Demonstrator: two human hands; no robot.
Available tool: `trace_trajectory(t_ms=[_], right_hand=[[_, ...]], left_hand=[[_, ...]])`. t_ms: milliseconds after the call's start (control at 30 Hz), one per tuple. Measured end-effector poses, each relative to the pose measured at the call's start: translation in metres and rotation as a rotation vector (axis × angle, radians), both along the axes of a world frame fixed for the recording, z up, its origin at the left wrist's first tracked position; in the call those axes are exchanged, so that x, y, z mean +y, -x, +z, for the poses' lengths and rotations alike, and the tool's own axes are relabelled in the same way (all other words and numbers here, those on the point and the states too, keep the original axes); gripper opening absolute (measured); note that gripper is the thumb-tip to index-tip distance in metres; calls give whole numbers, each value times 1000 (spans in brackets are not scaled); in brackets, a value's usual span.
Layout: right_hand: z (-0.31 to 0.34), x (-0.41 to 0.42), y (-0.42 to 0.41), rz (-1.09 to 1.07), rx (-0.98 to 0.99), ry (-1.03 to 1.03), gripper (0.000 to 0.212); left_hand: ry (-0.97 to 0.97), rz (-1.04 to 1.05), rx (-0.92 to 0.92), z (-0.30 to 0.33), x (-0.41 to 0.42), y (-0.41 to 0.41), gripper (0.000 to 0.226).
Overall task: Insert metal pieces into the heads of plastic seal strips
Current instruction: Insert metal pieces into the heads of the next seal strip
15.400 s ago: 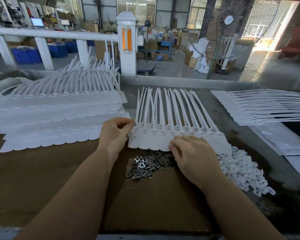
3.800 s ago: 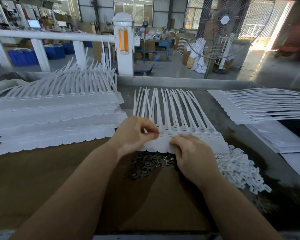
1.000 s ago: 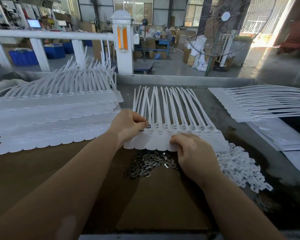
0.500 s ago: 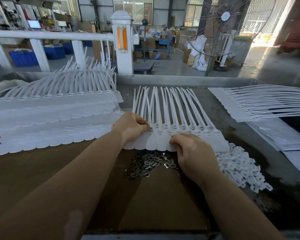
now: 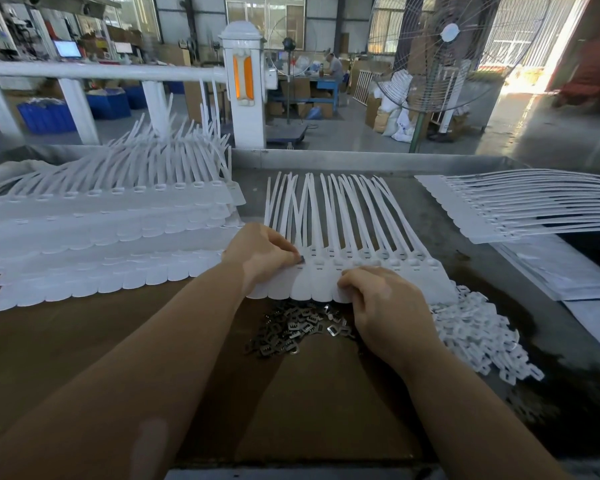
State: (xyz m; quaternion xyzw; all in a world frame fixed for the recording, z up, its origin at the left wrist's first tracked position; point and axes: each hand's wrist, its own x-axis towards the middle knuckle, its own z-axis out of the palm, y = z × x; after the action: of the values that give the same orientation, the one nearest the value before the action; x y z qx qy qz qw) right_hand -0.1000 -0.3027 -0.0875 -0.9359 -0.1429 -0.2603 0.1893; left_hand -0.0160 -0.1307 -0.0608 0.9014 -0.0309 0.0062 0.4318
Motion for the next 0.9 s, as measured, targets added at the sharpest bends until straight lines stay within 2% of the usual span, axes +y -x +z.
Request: trace_trajectory(t_ms=[133, 367, 600, 900], right_hand=[[0, -1, 0, 2, 14, 6, 16], [0, 0, 1, -1, -15, -4, 14], [0, 0, 1, -3, -47, -9, 15], [-2, 0, -1, -4, -45, -17, 17]], left_hand=[[105, 33, 9, -1, 3, 0, 7], [69, -7, -28, -2, 4, 5, 3], [-117, -42, -79, -6, 0, 11, 31], [-121, -19, -108, -7, 1, 14, 40]])
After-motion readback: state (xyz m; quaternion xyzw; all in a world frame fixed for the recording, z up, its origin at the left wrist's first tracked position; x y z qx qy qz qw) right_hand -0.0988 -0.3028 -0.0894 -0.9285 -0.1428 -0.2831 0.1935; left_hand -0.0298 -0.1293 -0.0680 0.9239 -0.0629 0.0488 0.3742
